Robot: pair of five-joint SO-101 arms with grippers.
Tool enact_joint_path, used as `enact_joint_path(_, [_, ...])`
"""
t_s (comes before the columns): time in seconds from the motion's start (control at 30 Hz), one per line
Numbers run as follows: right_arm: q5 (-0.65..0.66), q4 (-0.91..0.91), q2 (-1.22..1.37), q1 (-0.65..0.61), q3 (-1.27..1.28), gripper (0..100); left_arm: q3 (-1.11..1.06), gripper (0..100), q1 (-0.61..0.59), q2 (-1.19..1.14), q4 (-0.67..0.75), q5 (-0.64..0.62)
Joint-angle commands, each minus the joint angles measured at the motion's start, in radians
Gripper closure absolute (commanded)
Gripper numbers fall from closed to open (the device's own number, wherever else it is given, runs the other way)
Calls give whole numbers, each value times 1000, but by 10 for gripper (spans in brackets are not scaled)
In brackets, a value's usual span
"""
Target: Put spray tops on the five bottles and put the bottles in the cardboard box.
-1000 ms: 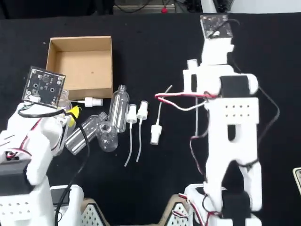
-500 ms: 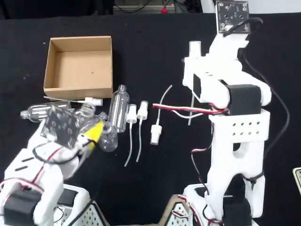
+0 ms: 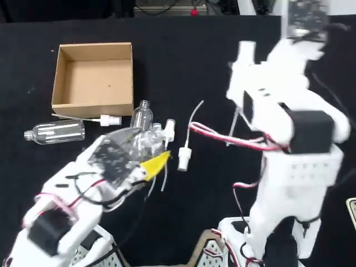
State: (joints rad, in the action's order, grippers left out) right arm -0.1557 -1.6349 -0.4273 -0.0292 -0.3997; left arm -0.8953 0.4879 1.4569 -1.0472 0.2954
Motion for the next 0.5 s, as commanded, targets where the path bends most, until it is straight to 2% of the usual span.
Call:
enact_joint_path(0.0, [-11, -38, -38, 18, -133, 977, -166, 913, 12, 2, 253, -71])
enact_joint_path(0.1, [-12, -15, -38, 17, -165, 977, -249, 913, 12, 2, 370, -172])
enact_joint_path(0.23, [-12, 12, -38, -80, -166, 977, -314, 913, 10, 2, 457, -315])
enact_joint_path(0.33, [-12, 61, -36, -164, -165, 977, -343, 913, 10, 2, 491, -362])
enact_joint_path(0.47, [-12, 161, -36, -213, -163, 977, -361, 913, 10, 2, 488, -390])
